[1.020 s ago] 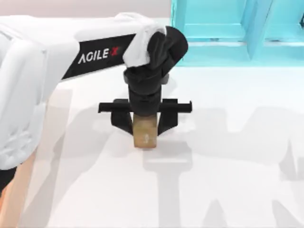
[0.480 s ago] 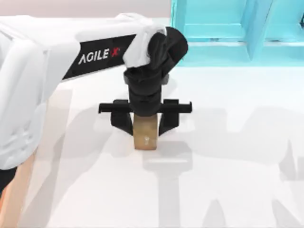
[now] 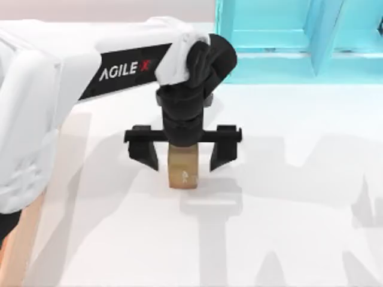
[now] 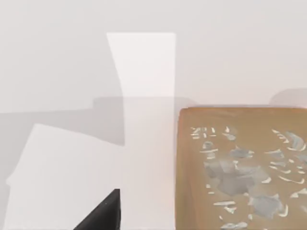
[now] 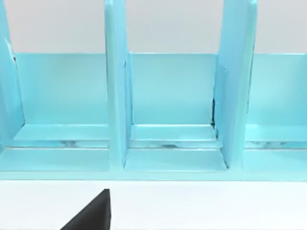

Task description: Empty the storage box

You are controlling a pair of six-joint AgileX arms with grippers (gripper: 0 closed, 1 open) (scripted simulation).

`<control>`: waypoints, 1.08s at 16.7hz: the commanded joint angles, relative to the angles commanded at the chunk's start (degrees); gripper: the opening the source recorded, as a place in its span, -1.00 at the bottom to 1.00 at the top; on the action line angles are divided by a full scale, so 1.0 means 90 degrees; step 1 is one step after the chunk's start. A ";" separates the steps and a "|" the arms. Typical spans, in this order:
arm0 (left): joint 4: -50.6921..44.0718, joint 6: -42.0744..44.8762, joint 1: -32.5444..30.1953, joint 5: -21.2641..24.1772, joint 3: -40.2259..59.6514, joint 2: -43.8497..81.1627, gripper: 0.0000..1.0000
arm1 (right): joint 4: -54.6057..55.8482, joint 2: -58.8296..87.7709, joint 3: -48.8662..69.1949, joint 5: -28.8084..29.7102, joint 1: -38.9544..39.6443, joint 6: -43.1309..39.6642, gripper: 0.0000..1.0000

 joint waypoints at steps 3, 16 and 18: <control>0.0000 0.0000 0.0000 0.0000 0.0000 0.0000 1.00 | 0.0000 0.0000 0.0000 0.0000 0.0000 0.0000 1.00; -0.1851 -0.0015 -0.0008 -0.0003 0.1567 -0.0286 1.00 | 0.0000 0.0000 0.0000 0.0000 0.0000 0.0000 1.00; -0.1835 -0.0015 -0.0001 -0.0003 0.1555 -0.0265 1.00 | 0.0000 0.0000 0.0000 0.0000 0.0000 0.0000 1.00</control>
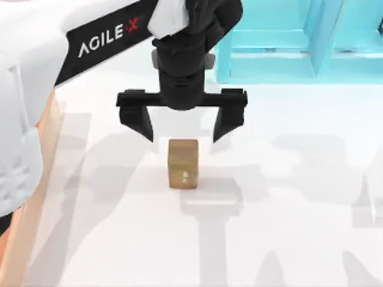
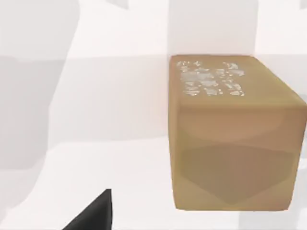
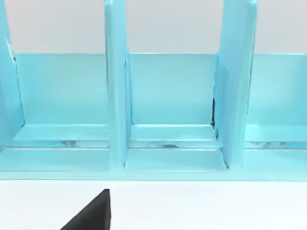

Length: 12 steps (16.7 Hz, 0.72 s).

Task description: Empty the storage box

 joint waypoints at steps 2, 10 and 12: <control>-0.0006 0.0086 0.0087 -0.0001 -0.0026 -0.0029 1.00 | 0.0000 0.0000 0.0000 0.0000 0.0000 0.0000 1.00; -0.0080 0.2868 0.2838 -0.0023 -0.0865 -0.0938 1.00 | 0.0000 0.0000 0.0000 0.0000 0.0000 0.0000 1.00; -0.0094 0.3848 0.3811 -0.0029 -0.1163 -0.1254 1.00 | 0.0000 0.0000 0.0000 0.0000 0.0000 0.0000 1.00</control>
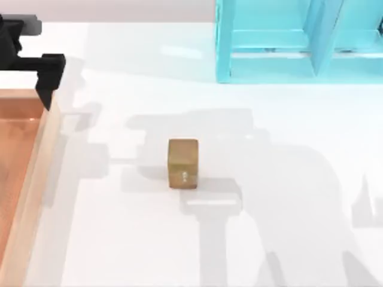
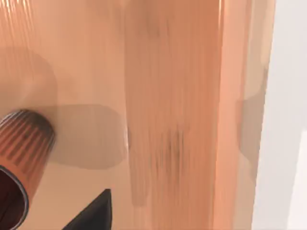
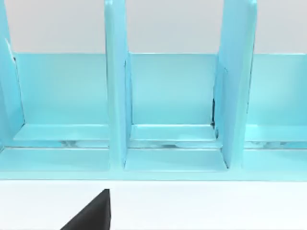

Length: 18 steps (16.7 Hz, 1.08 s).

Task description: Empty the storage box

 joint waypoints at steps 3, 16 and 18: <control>-0.0009 0.1086 0.1085 -0.0006 -0.0397 -0.0418 1.00 | 0.0000 0.0000 0.0000 0.0000 0.0000 0.0000 1.00; 0.0716 0.1663 0.1662 -0.0011 -0.1319 -0.0644 1.00 | 0.0000 0.0000 0.0000 0.0000 0.0000 0.0000 1.00; 0.1213 0.1673 0.1671 -0.0010 -0.1747 -0.0565 1.00 | 0.0000 0.0000 0.0000 0.0000 0.0000 0.0000 1.00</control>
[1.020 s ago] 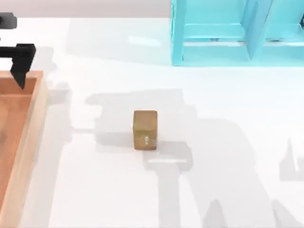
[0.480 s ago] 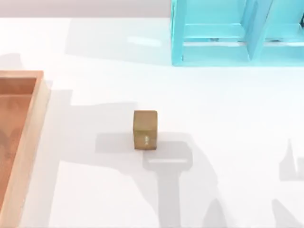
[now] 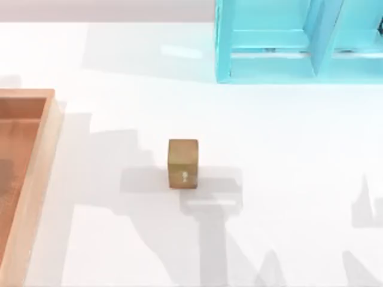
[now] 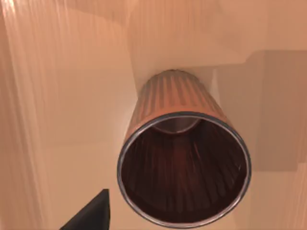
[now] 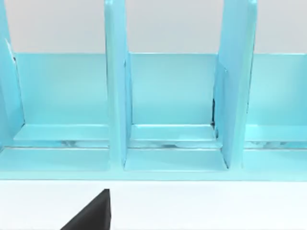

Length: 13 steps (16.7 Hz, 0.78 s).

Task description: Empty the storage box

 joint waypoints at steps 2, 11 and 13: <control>0.0516 -0.0010 -0.0014 0.0003 -0.0404 0.0109 1.00 | 0.0000 0.0000 0.0000 0.0000 0.0000 0.0000 1.00; 0.1194 -0.0043 -0.0047 0.0002 -0.0905 0.0282 0.85 | 0.0000 0.0000 0.0000 0.0000 0.0000 0.0000 1.00; 0.1194 -0.0043 -0.0047 0.0002 -0.0905 0.0282 0.55 | 0.0000 0.0000 0.0000 0.0000 0.0000 0.0000 1.00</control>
